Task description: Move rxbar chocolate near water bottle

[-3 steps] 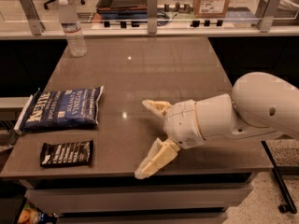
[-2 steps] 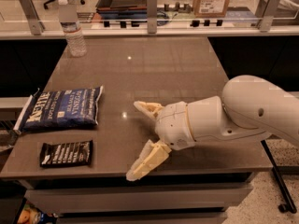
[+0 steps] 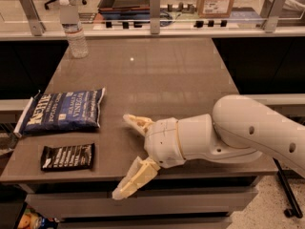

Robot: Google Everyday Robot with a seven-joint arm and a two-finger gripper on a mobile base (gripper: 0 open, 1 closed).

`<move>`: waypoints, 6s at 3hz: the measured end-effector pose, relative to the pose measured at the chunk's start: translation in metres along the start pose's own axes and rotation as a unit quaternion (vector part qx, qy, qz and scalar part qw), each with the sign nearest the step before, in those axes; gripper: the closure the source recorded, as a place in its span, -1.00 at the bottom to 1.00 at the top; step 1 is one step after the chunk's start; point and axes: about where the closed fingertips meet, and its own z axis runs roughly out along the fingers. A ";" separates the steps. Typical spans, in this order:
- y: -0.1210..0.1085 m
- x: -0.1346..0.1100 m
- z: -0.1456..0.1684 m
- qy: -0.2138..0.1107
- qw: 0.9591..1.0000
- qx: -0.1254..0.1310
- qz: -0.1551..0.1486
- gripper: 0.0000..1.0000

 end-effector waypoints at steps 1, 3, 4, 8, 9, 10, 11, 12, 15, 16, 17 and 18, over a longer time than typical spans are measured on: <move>0.009 -0.004 0.012 -0.009 1.000 -0.007 -0.001 -0.66; 0.020 -0.019 0.030 -0.014 1.000 -0.025 -0.011 -0.36; 0.020 -0.027 0.039 -0.014 0.999 -0.036 -0.016 -0.62; 0.005 -0.032 0.077 -0.038 0.996 -0.073 -0.020 -0.49; 0.001 -0.023 0.084 -0.030 0.997 -0.066 -0.015 -0.48; -0.002 -0.018 0.087 -0.025 0.998 -0.061 -0.013 -0.15; -0.002 -0.022 0.085 -0.025 0.998 -0.062 -0.013 0.32; -0.002 -0.024 0.084 -0.025 0.998 -0.061 -0.013 0.78; -0.003 -0.027 0.082 -0.026 0.998 -0.058 -0.015 1.00; -0.007 -0.034 0.059 -0.019 0.999 -0.037 -0.012 1.00; -0.012 -0.040 0.035 -0.013 1.000 -0.015 -0.014 1.00; -0.023 -0.041 0.011 -0.015 1.000 0.010 -0.010 1.00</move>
Offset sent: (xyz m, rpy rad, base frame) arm -0.0192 0.0318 0.0009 0.0316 0.0025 0.0456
